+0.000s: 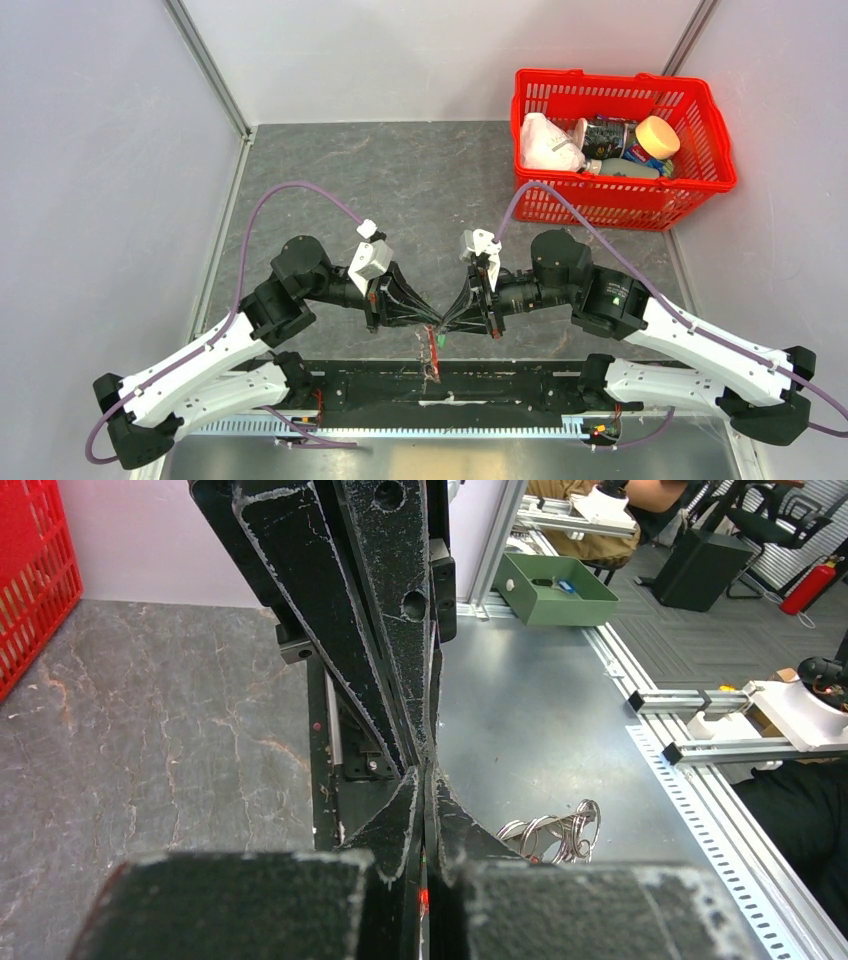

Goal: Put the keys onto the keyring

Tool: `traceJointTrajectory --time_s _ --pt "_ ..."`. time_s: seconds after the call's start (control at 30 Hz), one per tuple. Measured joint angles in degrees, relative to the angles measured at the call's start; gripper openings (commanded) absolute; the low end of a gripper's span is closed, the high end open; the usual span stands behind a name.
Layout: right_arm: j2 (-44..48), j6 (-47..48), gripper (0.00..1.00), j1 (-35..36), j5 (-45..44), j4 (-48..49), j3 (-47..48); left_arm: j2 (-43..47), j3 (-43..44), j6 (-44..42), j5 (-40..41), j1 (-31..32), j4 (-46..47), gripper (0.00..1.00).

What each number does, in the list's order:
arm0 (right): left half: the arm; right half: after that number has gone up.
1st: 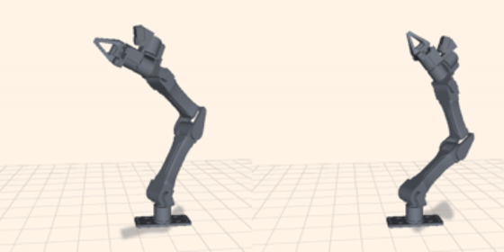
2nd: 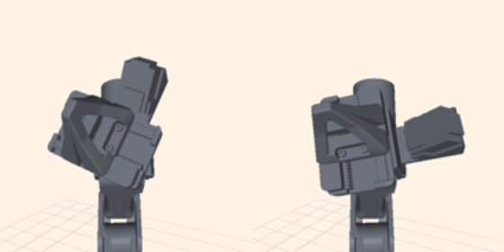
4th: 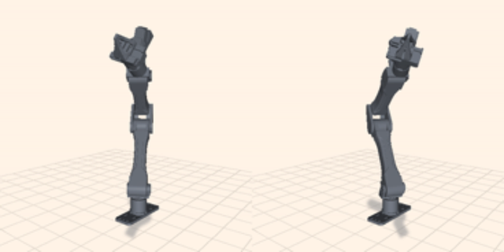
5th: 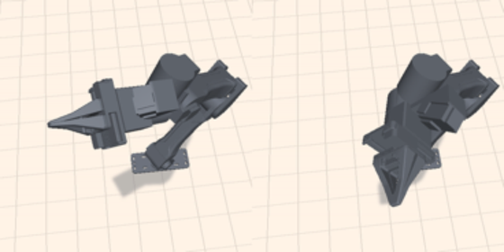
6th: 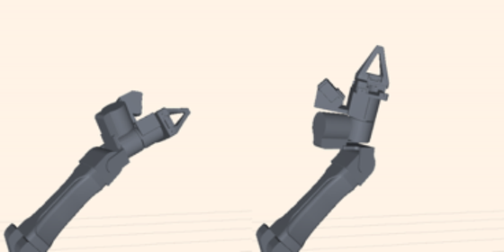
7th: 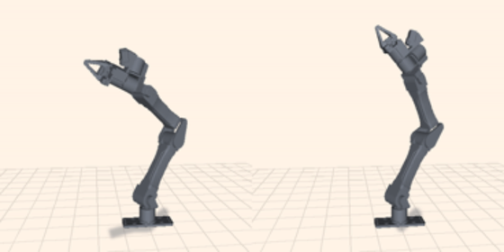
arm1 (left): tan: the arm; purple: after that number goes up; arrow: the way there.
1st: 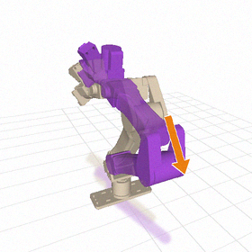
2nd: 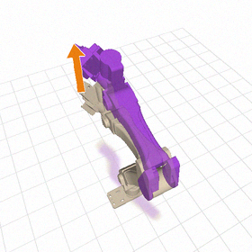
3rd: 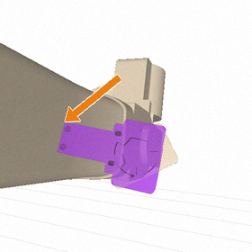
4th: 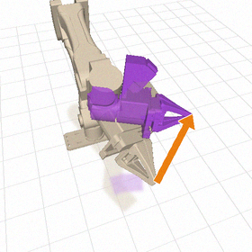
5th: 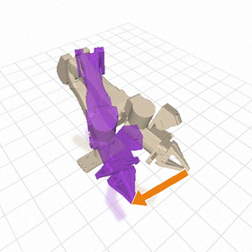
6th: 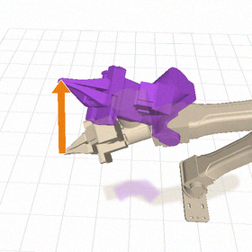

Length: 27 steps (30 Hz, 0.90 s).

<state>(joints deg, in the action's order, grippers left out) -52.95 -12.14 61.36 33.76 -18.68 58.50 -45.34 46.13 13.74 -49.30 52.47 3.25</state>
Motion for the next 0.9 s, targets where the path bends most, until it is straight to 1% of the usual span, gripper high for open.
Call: traceJointTrajectory --time_s 0.73,0.9 --pt "4.20 -0.31 0.00 0.28 -3.80 2.19 -1.90 -0.39 0.22 -0.37 1.75 0.02 2.05 0.02" --pt "5.16 -0.98 0.00 0.28 -3.98 4.35 -2.97 -0.44 0.22 -0.35 1.75 0.02 3.34 0.02"
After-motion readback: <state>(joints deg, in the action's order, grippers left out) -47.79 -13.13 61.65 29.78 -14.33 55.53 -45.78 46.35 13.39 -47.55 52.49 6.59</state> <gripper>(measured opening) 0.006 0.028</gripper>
